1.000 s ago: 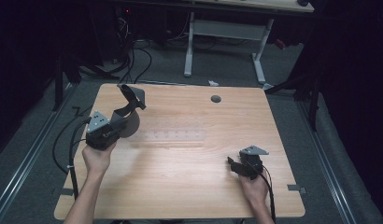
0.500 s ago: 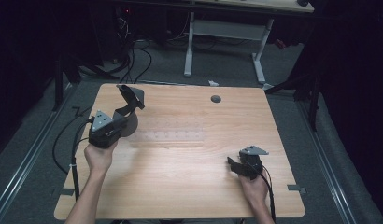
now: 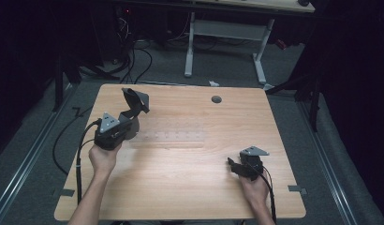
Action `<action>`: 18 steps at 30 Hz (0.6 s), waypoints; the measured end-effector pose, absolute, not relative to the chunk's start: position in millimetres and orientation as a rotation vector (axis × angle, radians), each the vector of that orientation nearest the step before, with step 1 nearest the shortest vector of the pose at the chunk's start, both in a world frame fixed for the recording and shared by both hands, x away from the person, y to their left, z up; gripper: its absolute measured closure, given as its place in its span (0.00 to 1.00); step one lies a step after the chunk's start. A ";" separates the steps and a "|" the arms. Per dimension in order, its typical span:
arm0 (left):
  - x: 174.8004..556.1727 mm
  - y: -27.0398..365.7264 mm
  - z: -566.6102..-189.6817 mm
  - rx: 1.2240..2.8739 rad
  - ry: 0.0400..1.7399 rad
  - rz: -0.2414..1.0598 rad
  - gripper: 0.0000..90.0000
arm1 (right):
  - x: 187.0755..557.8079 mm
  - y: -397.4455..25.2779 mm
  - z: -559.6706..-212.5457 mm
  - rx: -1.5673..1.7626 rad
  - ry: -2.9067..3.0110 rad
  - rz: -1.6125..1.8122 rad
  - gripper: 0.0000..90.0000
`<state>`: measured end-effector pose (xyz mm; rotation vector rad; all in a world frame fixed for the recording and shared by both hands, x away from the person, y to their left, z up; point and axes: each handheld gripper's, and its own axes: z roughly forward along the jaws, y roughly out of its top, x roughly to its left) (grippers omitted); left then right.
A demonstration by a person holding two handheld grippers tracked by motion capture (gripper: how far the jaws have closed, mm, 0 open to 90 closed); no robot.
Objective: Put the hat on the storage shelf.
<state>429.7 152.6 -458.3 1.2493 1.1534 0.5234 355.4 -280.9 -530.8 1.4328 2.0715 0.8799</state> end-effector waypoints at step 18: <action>426.1 157.1 -471.1 1.224 1.197 0.501 0.89 | 355.4 -280.7 -530.9 1.431 2.074 0.881 0.46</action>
